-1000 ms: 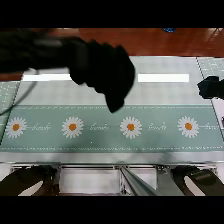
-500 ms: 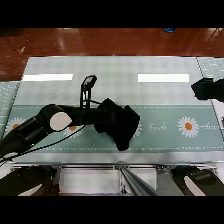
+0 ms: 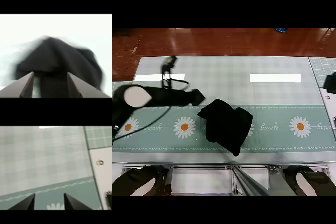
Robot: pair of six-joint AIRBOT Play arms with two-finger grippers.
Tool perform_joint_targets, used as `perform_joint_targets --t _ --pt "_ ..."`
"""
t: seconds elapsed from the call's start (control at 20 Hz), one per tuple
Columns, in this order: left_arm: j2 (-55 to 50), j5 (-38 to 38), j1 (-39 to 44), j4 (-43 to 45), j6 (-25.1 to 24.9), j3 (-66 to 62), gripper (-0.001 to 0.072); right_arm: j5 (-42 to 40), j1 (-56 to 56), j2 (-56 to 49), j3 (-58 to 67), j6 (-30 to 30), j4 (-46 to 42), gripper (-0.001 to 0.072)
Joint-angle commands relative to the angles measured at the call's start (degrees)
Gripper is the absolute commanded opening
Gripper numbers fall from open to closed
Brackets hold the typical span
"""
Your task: Fold the shirts.
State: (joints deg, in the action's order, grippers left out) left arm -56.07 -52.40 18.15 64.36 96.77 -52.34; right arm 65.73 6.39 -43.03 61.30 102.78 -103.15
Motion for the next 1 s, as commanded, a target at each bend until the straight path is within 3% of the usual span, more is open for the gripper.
perform_joint_targets --t 0.0,0.05,0.15,0.25,0.4,0.7,0.75,0.85,0.95 --pt "0.1 -4.1 -13.8 -2.5 -2.0 2.2 0.0507 -4.0 17.2 -0.2 -7.8 -1.2 11.0 0.0413" --pt "-2.1 -5.4 -16.1 -6.4 -2.3 4.8 0.0507 -4.4 20.8 -0.2 -12.3 -6.7 20.9 0.0413" --pt "-7.8 -7.3 -17.4 -15.0 -8.2 9.3 0.0507 -3.6 23.0 -0.5 -20.5 -18.3 37.1 0.0413" --pt "-13.3 -6.7 -17.1 -24.2 -13.7 11.5 0.0507 -2.7 22.1 -0.7 -26.3 -23.0 44.5 0.0413" --pt "-19.3 -2.2 -14.6 -33.2 -18.0 11.5 0.0507 -1.7 18.2 -0.8 -29.5 -23.2 45.0 0.0413" --pt "-25.9 1.7 -8.0 -36.5 -18.4 10.1 0.0505 -1.7 7.1 -2.4 -29.6 -21.1 45.0 0.0413" --pt "-26.4 1.6 -7.3 -36.5 -18.4 9.4 0.0472 -1.7 5.1 -4.1 -29.6 -20.4 45.2 0.0413" --pt "-26.7 1.4 -6.3 -36.5 -20.0 8.1 0.002 -1.9 1.2 -7.4 -29.6 -20.1 46.9 0.0413" --pt "-26.7 -0.2 -6.2 -36.6 -22.7 6.6 0.0025 -3.0 -3.8 -11.4 -29.6 -20.1 49.2 0.0413"
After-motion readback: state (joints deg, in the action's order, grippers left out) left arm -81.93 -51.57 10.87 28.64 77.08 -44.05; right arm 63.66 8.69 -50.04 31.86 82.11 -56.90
